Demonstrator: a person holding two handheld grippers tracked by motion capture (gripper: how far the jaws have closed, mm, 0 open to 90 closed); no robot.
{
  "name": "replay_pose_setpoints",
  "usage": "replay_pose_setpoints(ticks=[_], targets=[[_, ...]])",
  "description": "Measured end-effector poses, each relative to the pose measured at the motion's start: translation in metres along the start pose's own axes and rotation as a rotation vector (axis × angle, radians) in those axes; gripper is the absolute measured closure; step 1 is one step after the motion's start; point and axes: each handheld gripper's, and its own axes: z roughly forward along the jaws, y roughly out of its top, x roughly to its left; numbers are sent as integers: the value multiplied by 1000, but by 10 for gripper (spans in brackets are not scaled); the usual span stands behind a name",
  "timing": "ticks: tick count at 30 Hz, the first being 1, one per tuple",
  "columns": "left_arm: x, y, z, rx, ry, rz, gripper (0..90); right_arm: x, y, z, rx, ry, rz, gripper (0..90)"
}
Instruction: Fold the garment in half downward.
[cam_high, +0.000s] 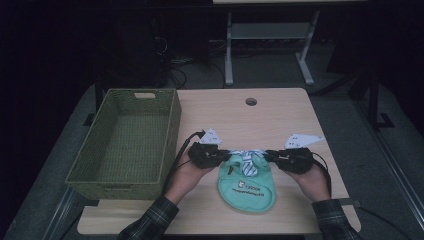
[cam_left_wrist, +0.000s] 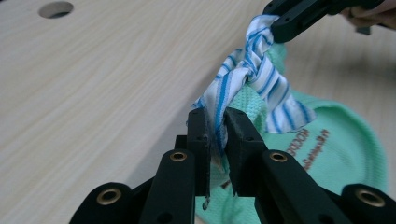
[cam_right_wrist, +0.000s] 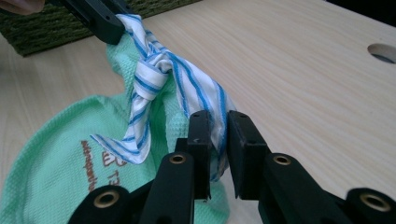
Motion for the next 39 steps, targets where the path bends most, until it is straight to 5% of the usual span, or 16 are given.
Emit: replay_pose_setpoints(ticks=[21, 39], targets=[[-16, -20, 2, 62, -109, -21, 748, 19, -32, -10, 43, 59, 20, 759], [-35, -37, 0, 114, -141, -19, 638, 39, -49, -22, 74, 89, 16, 760]])
